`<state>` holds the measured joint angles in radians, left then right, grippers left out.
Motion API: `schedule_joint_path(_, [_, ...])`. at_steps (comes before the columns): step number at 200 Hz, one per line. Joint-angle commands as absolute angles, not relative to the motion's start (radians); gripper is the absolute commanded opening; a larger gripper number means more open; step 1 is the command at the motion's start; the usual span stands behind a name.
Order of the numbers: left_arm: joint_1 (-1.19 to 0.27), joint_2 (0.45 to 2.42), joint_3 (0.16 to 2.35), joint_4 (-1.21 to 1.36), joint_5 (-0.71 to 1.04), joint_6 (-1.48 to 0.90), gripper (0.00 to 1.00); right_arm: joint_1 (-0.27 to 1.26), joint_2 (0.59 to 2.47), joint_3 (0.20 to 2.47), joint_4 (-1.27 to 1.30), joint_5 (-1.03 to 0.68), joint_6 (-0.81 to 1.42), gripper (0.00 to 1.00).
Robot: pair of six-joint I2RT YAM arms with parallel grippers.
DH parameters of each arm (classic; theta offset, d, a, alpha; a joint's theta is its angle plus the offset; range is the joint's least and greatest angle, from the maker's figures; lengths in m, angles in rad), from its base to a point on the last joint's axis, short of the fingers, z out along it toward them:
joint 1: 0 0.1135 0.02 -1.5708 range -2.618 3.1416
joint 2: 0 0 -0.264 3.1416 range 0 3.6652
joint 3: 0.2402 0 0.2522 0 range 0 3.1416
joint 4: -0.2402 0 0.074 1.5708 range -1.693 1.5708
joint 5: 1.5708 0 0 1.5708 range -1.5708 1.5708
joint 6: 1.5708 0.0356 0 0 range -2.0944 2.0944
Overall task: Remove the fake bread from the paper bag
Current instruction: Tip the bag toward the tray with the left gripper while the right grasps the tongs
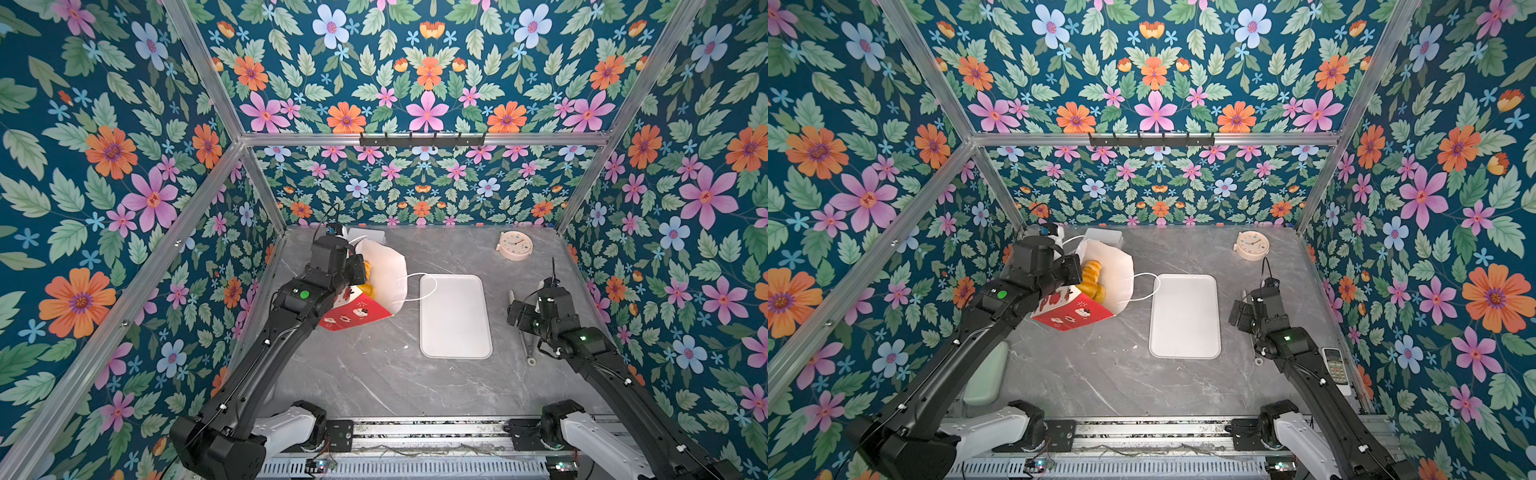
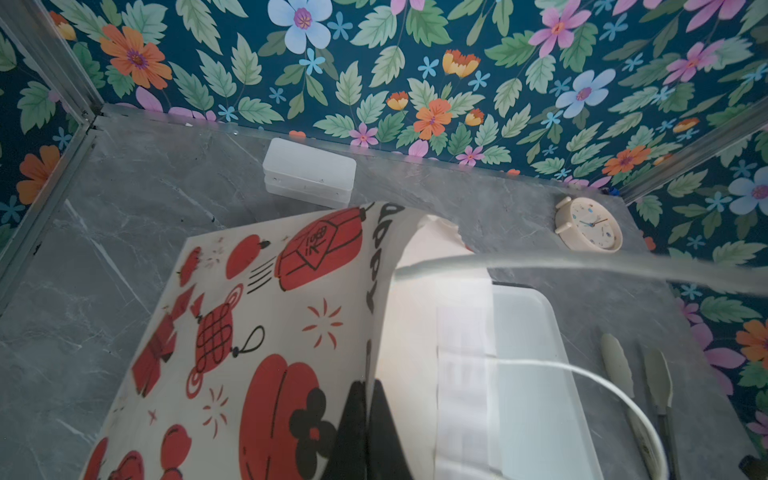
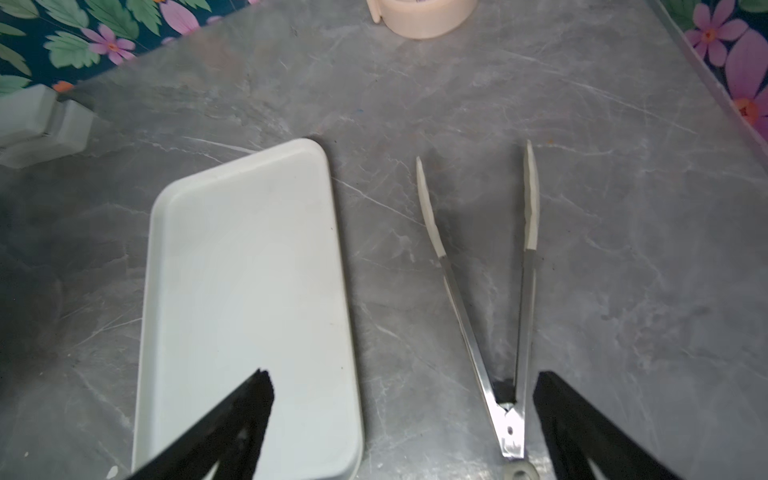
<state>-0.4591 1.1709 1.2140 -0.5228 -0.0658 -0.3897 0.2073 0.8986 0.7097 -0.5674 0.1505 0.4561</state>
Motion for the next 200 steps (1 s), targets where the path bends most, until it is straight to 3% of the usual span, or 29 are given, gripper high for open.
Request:
schedule_joint_path(1, [-0.48,1.183,1.175,-0.386,-0.014,-0.375,0.0,0.139,0.943,0.708,-0.687,0.096,0.469,0.99])
schedule_joint_path(85, [-0.59,1.248,1.04,-0.161,0.022,-0.417,0.0,0.069,1.15,0.718,-0.719,0.098,0.484,0.99])
schedule_joint_path(115, [-0.637,1.262,1.006,-0.085,0.041,-0.446,0.0,-0.02,1.259,0.738,-0.703,0.0,0.465,0.99])
schedule_joint_path(160, [-0.659,1.278,0.961,-0.008,0.089,-0.466,0.0,-0.029,1.345,0.788,-0.693,0.066,0.438,0.91])
schedule_joint_path(200, [-0.659,1.271,0.936,0.015,0.118,-0.471,0.0,-0.022,1.435,0.826,-0.706,0.033,0.403,0.89])
